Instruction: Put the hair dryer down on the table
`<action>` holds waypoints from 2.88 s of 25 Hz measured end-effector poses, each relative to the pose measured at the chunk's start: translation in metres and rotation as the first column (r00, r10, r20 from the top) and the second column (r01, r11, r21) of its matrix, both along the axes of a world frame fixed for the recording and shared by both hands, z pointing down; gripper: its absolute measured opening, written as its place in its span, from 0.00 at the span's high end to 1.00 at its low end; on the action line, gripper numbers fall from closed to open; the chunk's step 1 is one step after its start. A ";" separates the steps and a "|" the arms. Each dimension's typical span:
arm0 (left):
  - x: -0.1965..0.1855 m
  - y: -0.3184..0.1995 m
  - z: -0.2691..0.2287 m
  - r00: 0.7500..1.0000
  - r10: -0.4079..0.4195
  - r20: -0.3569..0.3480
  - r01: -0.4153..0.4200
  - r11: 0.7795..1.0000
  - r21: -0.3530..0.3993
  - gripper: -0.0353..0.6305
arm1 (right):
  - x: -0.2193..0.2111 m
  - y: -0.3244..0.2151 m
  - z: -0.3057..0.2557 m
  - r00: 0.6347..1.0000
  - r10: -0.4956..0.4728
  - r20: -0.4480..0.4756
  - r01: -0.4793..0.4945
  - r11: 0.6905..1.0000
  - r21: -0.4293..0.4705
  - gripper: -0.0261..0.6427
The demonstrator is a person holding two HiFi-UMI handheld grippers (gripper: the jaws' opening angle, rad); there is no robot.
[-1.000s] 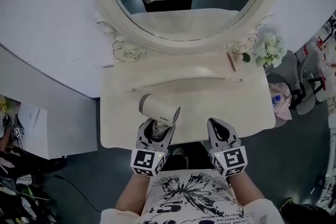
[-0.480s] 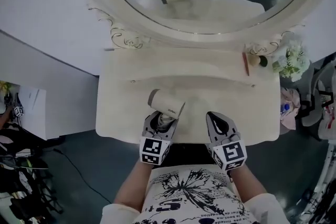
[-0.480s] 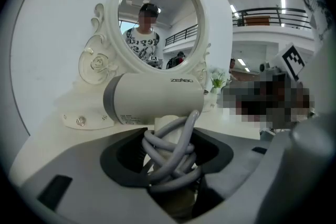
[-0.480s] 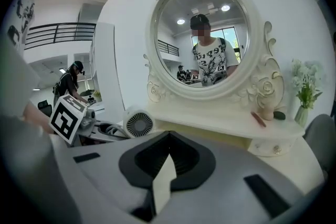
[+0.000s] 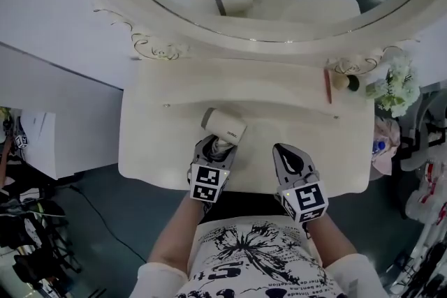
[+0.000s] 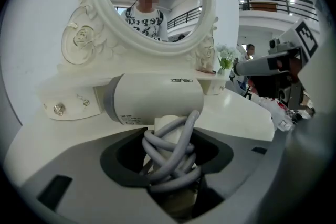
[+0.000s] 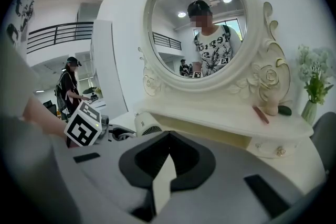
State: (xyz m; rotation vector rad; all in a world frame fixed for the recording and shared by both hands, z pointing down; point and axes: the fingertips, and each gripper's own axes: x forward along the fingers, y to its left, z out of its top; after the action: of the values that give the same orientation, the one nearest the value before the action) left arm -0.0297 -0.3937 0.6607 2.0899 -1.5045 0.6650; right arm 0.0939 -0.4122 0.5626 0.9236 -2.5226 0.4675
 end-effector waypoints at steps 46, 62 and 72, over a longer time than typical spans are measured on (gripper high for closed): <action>-0.011 -0.008 -0.143 0.996 -0.074 -0.050 0.085 0.952 0.293 0.91 | 0.005 0.007 -0.071 0.993 0.063 0.102 -0.078 0.987 0.142 0.94; -0.009 0.013 -0.284 0.990 0.043 -0.133 0.040 0.826 0.562 0.91 | 0.006 0.009 -0.159 0.978 0.037 0.206 -0.109 0.930 0.350 0.94; -0.002 0.014 -0.288 0.988 0.069 -0.136 0.023 0.816 0.578 0.91 | 0.006 0.016 -0.165 0.980 0.038 0.196 -0.112 0.918 0.381 0.94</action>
State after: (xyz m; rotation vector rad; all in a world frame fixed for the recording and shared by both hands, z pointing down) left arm -0.0320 -0.3800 0.3726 2.5289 -1.7473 0.0282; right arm 0.0999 -0.3964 0.3977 1.1717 -2.8183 0.0664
